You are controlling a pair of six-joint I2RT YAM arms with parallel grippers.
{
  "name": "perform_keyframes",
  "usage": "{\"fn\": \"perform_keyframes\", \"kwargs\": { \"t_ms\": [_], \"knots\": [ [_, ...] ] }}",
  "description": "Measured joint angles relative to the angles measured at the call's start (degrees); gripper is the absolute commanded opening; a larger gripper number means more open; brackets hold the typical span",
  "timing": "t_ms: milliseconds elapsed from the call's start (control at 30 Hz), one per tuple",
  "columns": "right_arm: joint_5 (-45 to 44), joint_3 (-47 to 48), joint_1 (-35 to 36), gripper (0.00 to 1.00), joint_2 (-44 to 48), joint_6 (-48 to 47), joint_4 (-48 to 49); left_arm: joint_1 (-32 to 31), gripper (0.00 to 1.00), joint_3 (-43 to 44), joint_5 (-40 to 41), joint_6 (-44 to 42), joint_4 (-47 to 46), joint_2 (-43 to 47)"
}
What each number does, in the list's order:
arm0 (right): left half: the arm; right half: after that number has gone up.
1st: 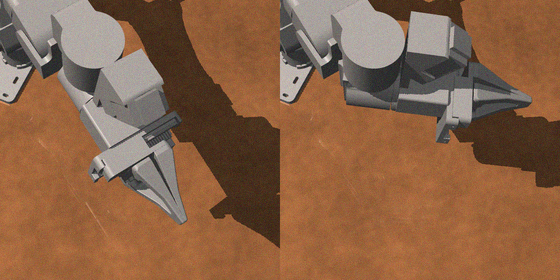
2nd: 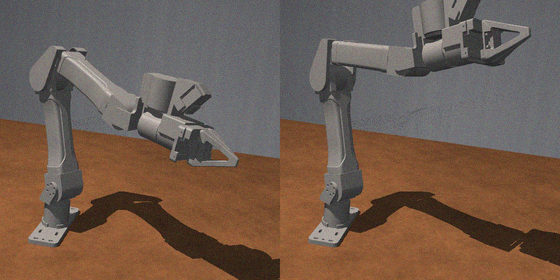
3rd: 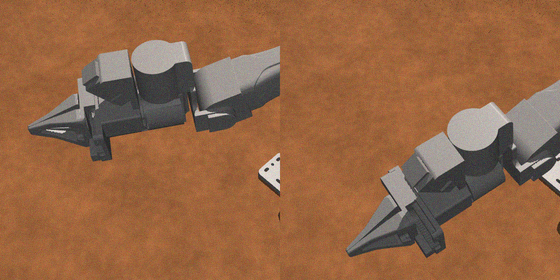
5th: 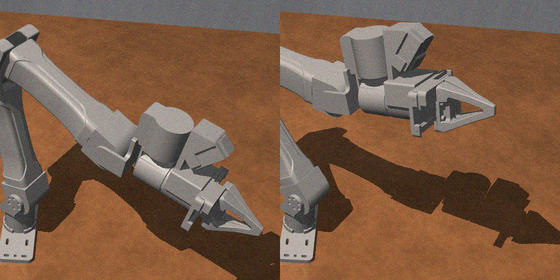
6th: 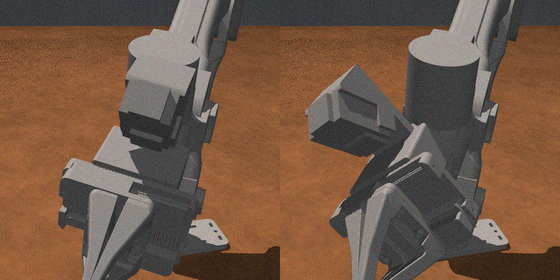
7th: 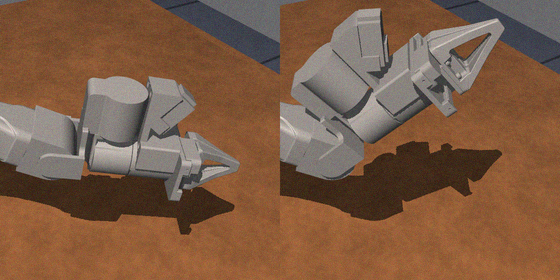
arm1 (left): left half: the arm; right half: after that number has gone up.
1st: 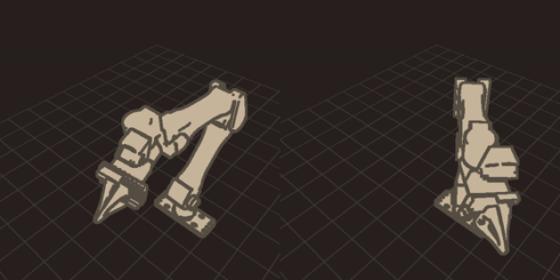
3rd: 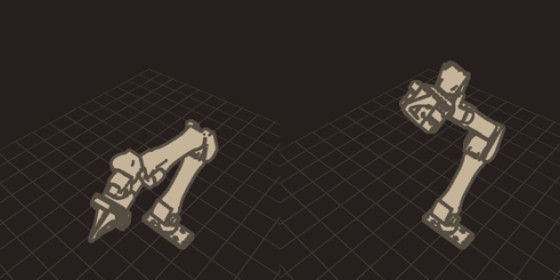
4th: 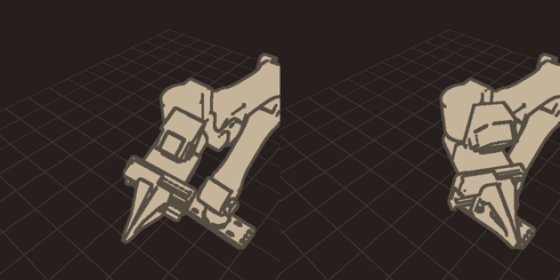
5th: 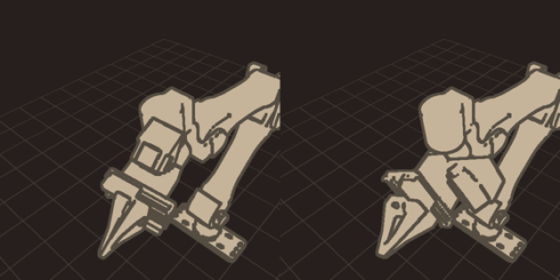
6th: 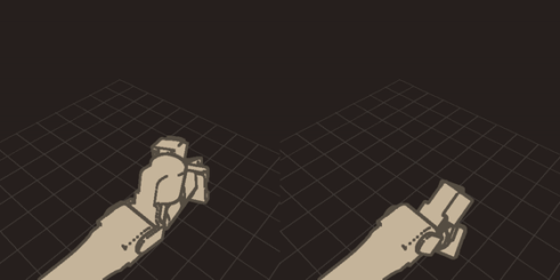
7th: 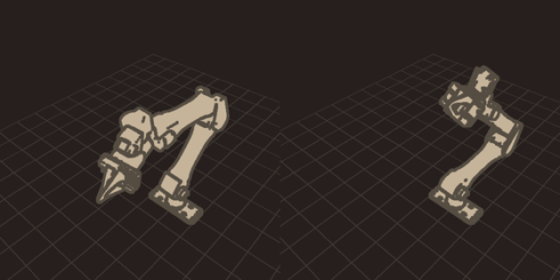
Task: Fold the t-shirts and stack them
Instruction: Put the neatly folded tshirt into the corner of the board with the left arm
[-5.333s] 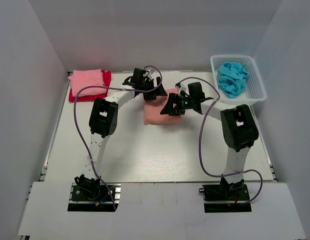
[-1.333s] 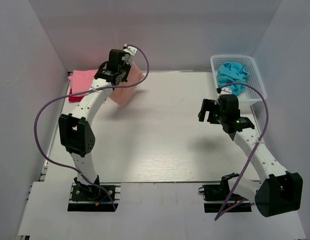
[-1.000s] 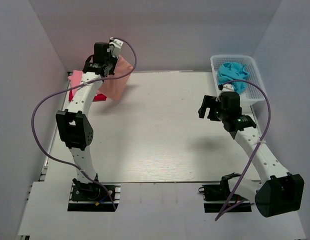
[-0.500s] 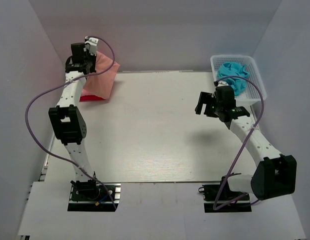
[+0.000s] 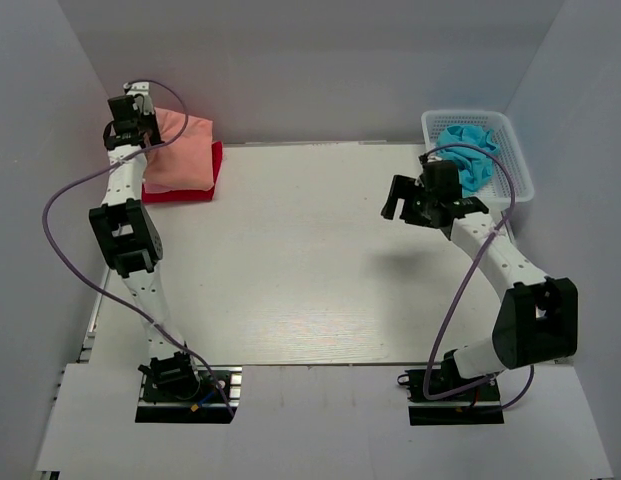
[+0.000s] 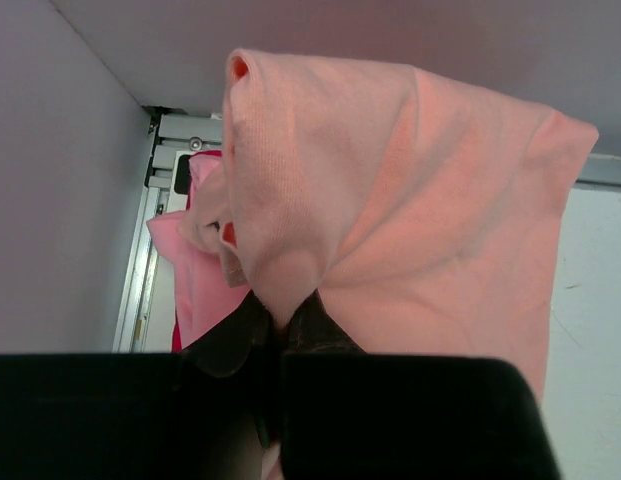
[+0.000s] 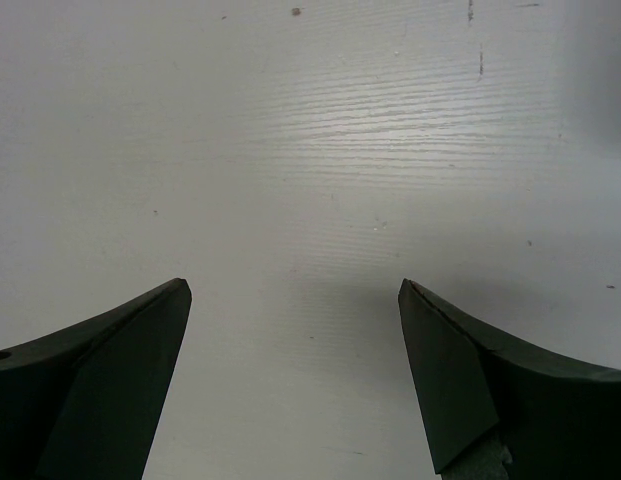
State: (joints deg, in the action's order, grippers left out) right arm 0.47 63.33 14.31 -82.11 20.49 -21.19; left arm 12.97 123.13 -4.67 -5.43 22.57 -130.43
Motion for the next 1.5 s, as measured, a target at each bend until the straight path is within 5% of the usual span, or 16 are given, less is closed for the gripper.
{"fn": "perform_keyframes", "kwargs": {
  "t_ms": [233,300,333,367,700,967,1033,1167,1300,1500],
  "knots": [
    [2.16,2.97,0.07,0.90,-4.00,0.72,-0.02,2.62,0.00,0.26,-2.14,2.97,-2.16,-1.14],
    [2.62,3.39,0.07,0.90,-4.44,0.98,-0.04,2.93,0.47,0.37,-1.86,3.34,-3.17,-1.95],
    [2.84,3.63,0.07,0.90,-4.61,1.14,-0.07,3.08,0.87,0.37,-1.79,3.17,-3.63,-2.38],
    [3.04,3.76,0.07,0.90,-4.72,1.22,-0.07,3.30,1.00,0.37,-1.79,3.23,-4.00,-2.86],
    [4.22,4.83,0.07,0.90,-5.49,1.57,-0.57,3.37,1.00,0.70,0.44,6.40,-5.68,-3.32],
    [3.96,3.06,0.07,0.90,-0.85,1.53,-1.31,1.97,1.00,-0.59,-1.33,10.43,4.26,1.66],
    [3.76,1.42,0.07,0.90,2.43,1.53,-1.14,0.74,1.00,-7.23,-1.88,12.09,5.29,7.67],
    [3.63,-4.17,0.07,0.90,9.64,1.57,-0.92,-4.96,1.00,-34.21,0.50,17.35,2.45,31.65],
    [4.22,-11.15,0.07,0.90,15.50,1.86,-1.55,-12.96,1.00,-52.83,1.88,23.52,1.46,53.29],
    [5.99,-22.10,0.07,0.90,25.94,2.51,-1.27,-16.46,1.00,-76.81,3.41,29.94,6.78,76.67]
  ]
}}
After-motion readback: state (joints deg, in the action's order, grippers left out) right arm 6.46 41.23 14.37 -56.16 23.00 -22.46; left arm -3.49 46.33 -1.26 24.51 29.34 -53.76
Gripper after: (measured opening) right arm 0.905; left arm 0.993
